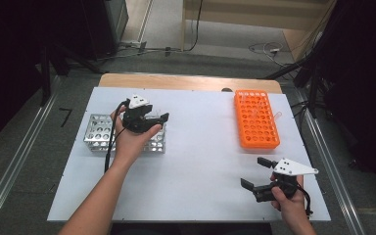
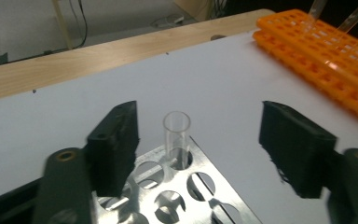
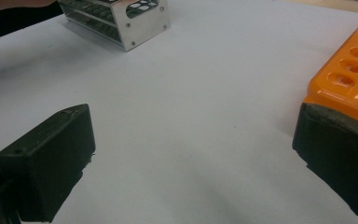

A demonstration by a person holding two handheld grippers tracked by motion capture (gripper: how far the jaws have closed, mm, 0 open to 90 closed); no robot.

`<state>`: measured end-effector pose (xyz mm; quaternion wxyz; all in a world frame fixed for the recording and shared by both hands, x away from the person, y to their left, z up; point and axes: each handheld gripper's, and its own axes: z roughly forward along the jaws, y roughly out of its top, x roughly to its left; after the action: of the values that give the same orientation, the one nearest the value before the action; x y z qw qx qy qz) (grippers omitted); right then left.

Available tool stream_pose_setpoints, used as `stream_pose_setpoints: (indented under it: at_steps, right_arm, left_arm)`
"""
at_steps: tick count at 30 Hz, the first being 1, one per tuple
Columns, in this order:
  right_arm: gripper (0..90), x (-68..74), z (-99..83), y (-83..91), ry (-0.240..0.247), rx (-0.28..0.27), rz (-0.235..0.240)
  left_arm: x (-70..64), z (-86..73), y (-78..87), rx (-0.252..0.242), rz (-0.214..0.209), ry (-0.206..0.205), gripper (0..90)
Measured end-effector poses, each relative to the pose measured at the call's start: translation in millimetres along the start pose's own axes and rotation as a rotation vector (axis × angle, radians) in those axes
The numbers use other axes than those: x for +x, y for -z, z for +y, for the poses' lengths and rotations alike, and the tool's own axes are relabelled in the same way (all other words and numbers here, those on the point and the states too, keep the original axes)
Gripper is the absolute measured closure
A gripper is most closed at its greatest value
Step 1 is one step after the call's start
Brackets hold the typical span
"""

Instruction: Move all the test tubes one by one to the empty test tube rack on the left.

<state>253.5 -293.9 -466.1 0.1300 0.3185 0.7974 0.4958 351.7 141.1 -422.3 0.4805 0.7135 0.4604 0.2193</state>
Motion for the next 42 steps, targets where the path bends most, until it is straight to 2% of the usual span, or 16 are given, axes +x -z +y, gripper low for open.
stream_pose_setpoints:
  at_steps: [5, 8, 15, 20, 26, 33, 42]
  right_arm:
    - [0.0, -2.4, 2.1, 0.0, -0.008, -0.003, -0.016]
    - [0.0, -4.5, 4.8, 0.6, -0.012, -0.008, -0.028]
    - [0.0, -13.1, 11.8, 2.3, -0.025, -0.02, -0.056]
    - [0.0, -22.8, 17.5, 3.3, -0.043, -0.032, -0.082]
    - [0.0, -37.1, 27.9, 3.5, -0.038, -0.041, -0.116]
    - [0.0, -58.9, 37.3, 1.5, -0.067, -0.048, -0.167]
    - [0.0, -92.9, 43.8, -0.1, -0.129, -0.058, -0.231]
  left_arm:
    - [-9.9, -5.1, 20.4, -0.034, -0.053, -0.005, 5.6]
    - [-15.6, -10.9, 31.0, -0.048, -0.077, -0.003, 0.0]
    - [-27.8, -27.8, 54.4, -0.088, -0.128, -0.009, 0.0]
    - [-38.2, -40.8, 70.0, -0.112, -0.141, -0.013, 0.0]
    - [-49.1, -56.5, 85.2, -0.14, -0.16, -0.011, 0.0]
    - [-55.1, -67.9, 90.3, -0.14, -0.182, -0.028, 0.0]
    - [-54.7, -74.1, 89.2, -0.137, -0.184, -0.01, 0.0]
